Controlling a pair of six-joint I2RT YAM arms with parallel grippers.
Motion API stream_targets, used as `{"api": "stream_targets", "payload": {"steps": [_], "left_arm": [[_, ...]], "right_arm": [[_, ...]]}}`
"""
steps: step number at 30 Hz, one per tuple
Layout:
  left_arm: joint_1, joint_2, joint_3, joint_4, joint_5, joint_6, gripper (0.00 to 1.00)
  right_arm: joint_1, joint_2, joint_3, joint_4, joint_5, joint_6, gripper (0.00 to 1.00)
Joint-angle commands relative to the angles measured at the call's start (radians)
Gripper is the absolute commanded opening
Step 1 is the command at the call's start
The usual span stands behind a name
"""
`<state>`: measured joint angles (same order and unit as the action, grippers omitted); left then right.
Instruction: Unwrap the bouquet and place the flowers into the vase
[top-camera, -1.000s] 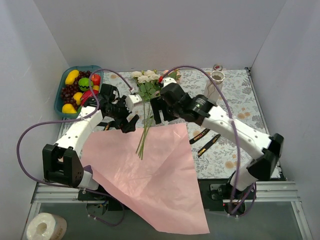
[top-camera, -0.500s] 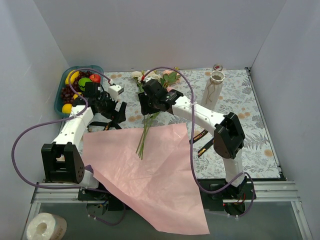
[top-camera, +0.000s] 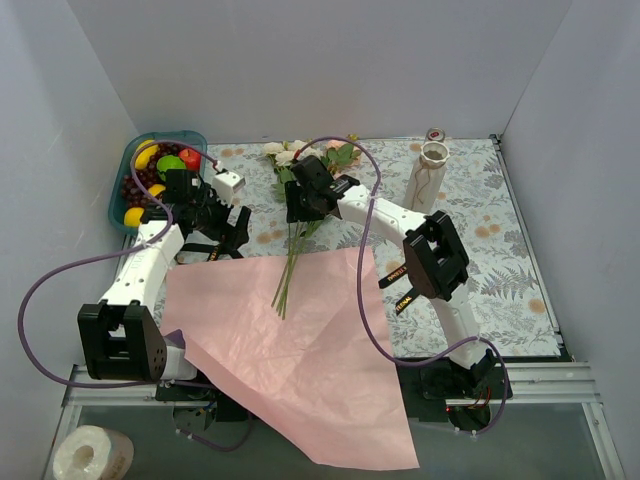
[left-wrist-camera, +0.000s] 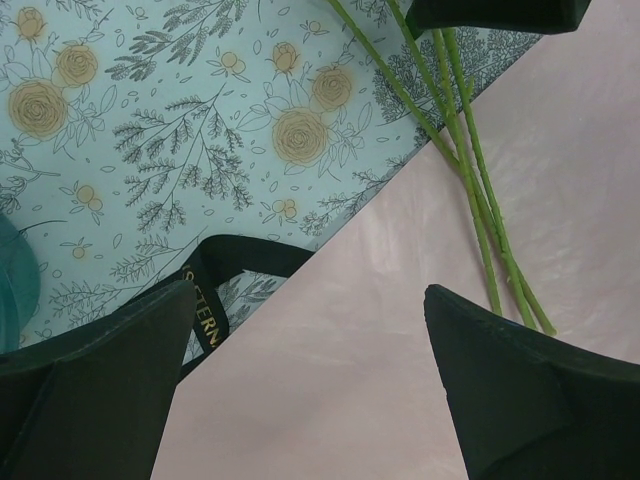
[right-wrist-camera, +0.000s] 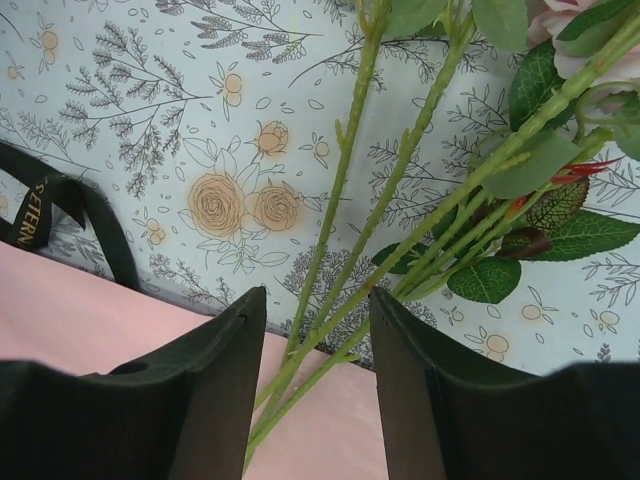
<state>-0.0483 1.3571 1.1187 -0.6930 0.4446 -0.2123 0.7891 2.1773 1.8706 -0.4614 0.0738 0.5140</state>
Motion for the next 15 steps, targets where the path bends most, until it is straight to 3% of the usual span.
{"api": "stream_targets", "payload": {"steps": [1, 15], "left_arm": [[-0.001, -0.026, -0.03, 0.01, -0.012, 0.028, 0.98], [-0.001, -0.023, -0.054, 0.003, -0.007, 0.067, 0.98]], "right_arm": [[-0.017, 0.016, 0.044, 0.029, -0.038, 0.027, 0.52], [-0.045, -0.011, -0.018, 0.056, -0.045, 0.032, 0.61]]}}
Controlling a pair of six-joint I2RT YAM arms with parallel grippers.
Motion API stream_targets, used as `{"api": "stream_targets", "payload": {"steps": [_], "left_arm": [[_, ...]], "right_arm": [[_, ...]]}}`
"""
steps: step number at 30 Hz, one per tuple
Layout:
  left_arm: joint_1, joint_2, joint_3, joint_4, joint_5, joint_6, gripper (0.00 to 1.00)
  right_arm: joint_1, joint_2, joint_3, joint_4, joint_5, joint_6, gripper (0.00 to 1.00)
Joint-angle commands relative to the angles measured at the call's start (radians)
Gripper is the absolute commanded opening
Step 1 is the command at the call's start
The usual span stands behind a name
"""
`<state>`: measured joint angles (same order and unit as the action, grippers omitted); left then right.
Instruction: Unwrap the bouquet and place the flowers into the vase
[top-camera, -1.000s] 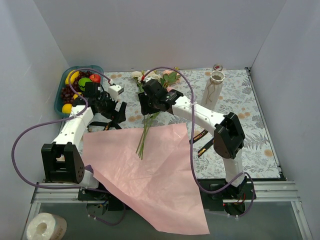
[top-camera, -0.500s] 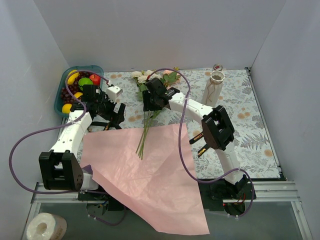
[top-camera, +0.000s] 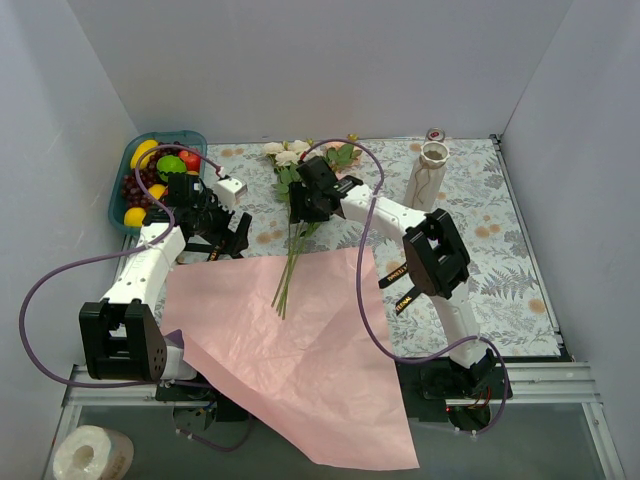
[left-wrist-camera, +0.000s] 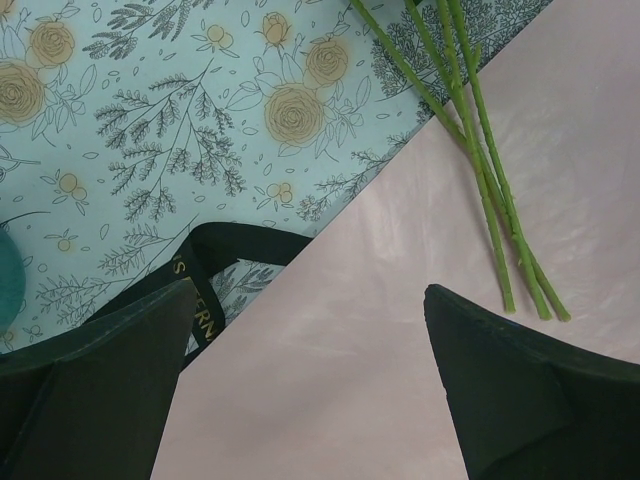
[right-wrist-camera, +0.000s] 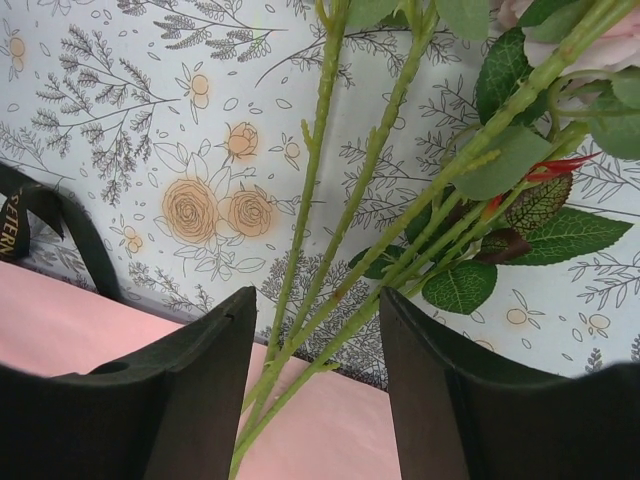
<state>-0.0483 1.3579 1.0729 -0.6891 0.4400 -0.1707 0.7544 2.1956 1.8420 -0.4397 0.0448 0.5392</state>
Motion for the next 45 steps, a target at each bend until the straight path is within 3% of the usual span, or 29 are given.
{"api": "stream_targets", "payload": {"steps": [1, 20, 45], "left_arm": [[-0.001, -0.023, -0.008, -0.001, -0.006, 0.028, 0.98], [-0.001, -0.025, -0.005, -0.01, -0.01, 0.057, 0.98], [-0.001, -0.034, -0.036, -0.006, -0.03, 0.086, 0.98]], "right_arm": [[-0.013, -0.027, 0.011, 0.039, -0.017, 0.008, 0.61], [-0.058, 0.076, 0.112, 0.058, -0.066, 0.05, 0.56], [-0.079, 0.099, 0.046, 0.081, -0.051, 0.073, 0.5]]}}
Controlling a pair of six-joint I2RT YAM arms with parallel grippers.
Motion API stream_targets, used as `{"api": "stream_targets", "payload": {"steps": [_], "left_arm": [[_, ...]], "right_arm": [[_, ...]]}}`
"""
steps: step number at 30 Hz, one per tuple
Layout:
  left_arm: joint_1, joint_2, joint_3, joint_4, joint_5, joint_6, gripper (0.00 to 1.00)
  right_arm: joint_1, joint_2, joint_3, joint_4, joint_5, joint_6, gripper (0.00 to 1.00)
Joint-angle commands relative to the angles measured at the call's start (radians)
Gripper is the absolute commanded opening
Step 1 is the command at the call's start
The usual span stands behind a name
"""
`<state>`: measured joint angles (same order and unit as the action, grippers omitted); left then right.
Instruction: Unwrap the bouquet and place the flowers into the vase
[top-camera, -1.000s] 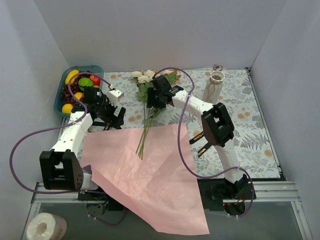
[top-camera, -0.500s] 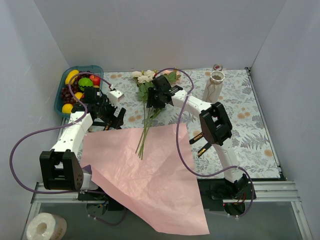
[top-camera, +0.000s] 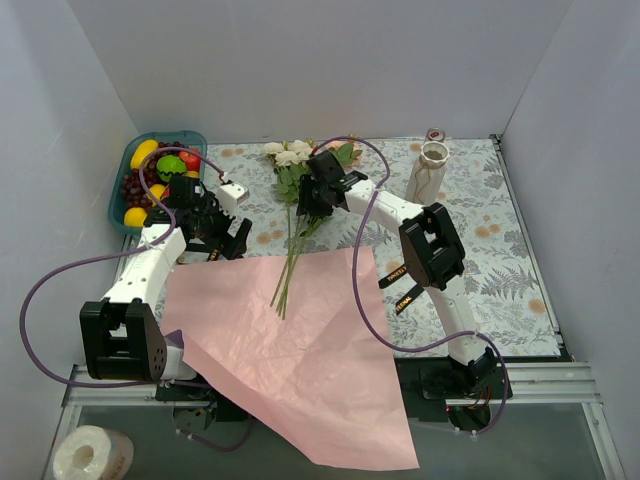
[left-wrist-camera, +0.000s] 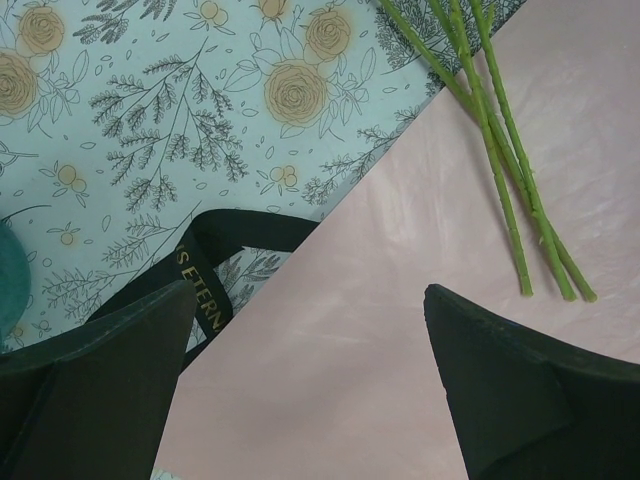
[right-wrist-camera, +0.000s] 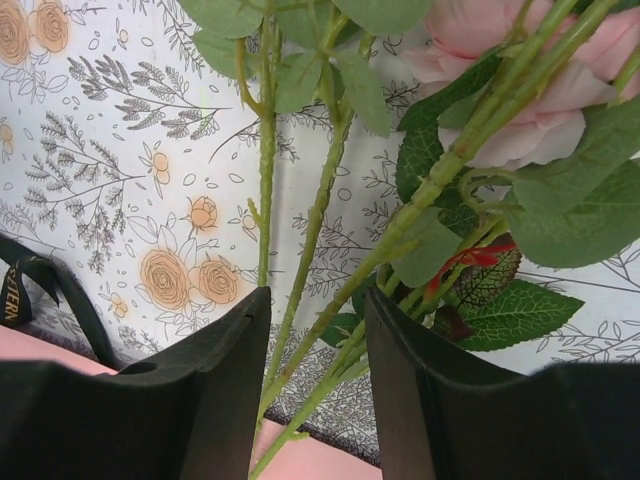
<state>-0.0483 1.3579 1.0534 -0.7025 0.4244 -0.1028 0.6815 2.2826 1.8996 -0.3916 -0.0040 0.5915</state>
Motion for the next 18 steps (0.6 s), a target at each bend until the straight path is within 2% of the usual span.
{"api": "stream_targets", "payload": {"steps": [1, 3, 7, 16, 18], "left_arm": [[-0.001, -0.036, -0.016, 0.009, -0.019, 0.018, 0.98], [-0.001, -0.037, -0.018, 0.009, -0.019, 0.02, 0.98], [-0.001, -0.033, -0.016, -0.017, -0.003, 0.026, 0.98], [-0.001, -0.054, -0.021, -0.026, 0.002, 0.029, 0.98], [-0.001, -0.06, -0.026, -0.029, 0.002, 0.034, 0.98]], "right_arm": [[-0.01, 0.014, -0.017, 0.037, -0.002, 0.034, 0.48], [-0.008, 0.005, -0.052, 0.08, -0.002, 0.039, 0.48], [-0.008, 0.008, -0.039, 0.08, -0.002, 0.042, 0.39], [-0.01, 0.015, -0.042, 0.103, 0.035, 0.067, 0.36], [-0.008, 0.015, -0.056, 0.111, 0.032, 0.071, 0.32]]}}
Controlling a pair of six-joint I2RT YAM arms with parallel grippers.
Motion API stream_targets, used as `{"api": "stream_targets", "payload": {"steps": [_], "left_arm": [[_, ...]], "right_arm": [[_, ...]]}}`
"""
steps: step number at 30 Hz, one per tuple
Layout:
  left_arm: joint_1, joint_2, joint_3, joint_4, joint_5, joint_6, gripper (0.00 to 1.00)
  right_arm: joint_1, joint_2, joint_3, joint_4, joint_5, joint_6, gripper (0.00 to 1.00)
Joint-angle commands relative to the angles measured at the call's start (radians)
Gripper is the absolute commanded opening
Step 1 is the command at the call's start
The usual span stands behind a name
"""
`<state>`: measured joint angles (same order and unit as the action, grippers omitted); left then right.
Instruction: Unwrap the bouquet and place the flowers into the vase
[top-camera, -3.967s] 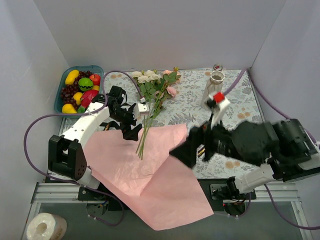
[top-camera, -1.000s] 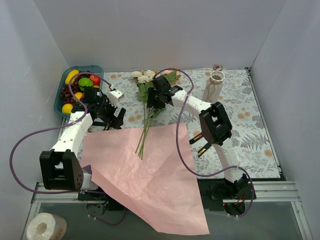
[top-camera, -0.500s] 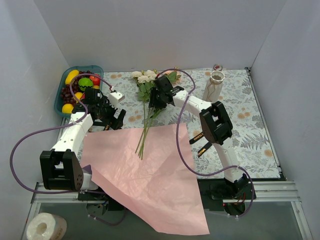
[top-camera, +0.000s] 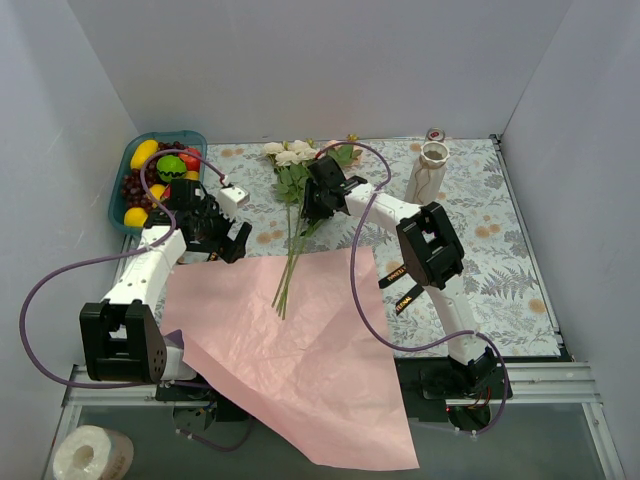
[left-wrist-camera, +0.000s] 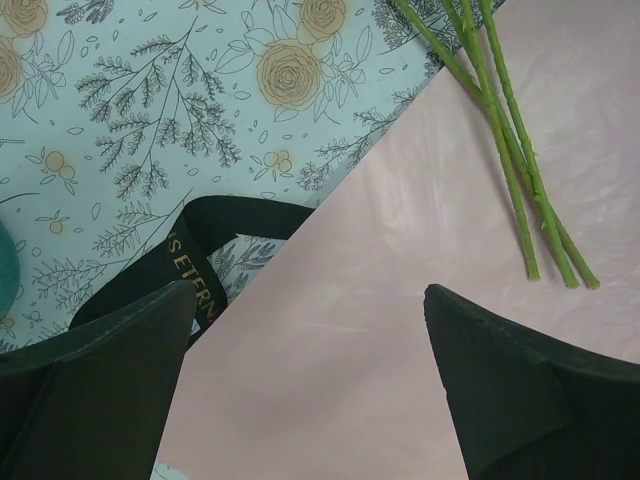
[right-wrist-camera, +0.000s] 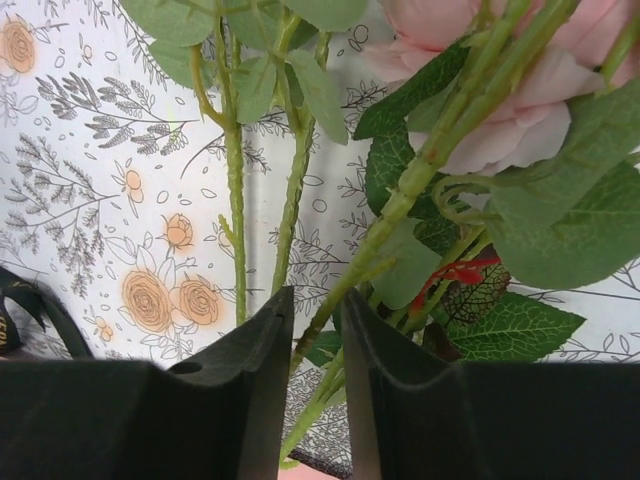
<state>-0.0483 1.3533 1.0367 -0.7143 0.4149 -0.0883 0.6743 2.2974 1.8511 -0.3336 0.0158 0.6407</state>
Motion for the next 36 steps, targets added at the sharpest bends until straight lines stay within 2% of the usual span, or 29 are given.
{"api": "stream_targets", "payload": {"steps": [1, 7, 10, 19, 24, 28, 31, 34, 36], "left_arm": [[-0.001, -0.057, -0.015, -0.019, 0.01, 0.019, 0.98], [-0.001, -0.072, -0.036, -0.022, 0.013, 0.03, 0.98], [-0.001, -0.069, -0.041, -0.031, 0.028, 0.039, 0.98], [-0.001, -0.045, -0.026, -0.03, 0.03, 0.029, 0.98], [-0.001, -0.04, -0.021, -0.033, 0.033, 0.018, 0.98], [-0.001, -0.04, -0.01, -0.036, 0.033, 0.015, 0.98], [-0.001, -0.034, 0.008, -0.045, 0.035, 0.015, 0.98], [-0.001, -0.02, 0.039, -0.06, 0.044, -0.004, 0.98], [-0.001, -0.003, 0.06, -0.071, 0.053, -0.016, 0.98]], "right_arm": [[-0.002, -0.001, -0.01, 0.062, 0.012, 0.028, 0.28], [-0.002, -0.006, -0.027, 0.088, -0.002, 0.03, 0.13], [-0.001, -0.033, -0.059, 0.108, -0.007, 0.025, 0.01], [-0.001, -0.259, -0.217, 0.223, -0.002, 0.014, 0.01], [-0.002, -0.412, -0.236, 0.252, -0.01, -0.022, 0.01], [-0.002, -0.506, -0.236, 0.31, -0.074, -0.119, 0.01], [-0.004, -0.61, -0.254, 0.416, -0.122, -0.28, 0.01], [-0.005, -0.668, -0.221, 0.449, -0.024, -0.467, 0.01], [-0.01, -0.72, -0.213, 0.523, 0.117, -0.611, 0.01]]}}
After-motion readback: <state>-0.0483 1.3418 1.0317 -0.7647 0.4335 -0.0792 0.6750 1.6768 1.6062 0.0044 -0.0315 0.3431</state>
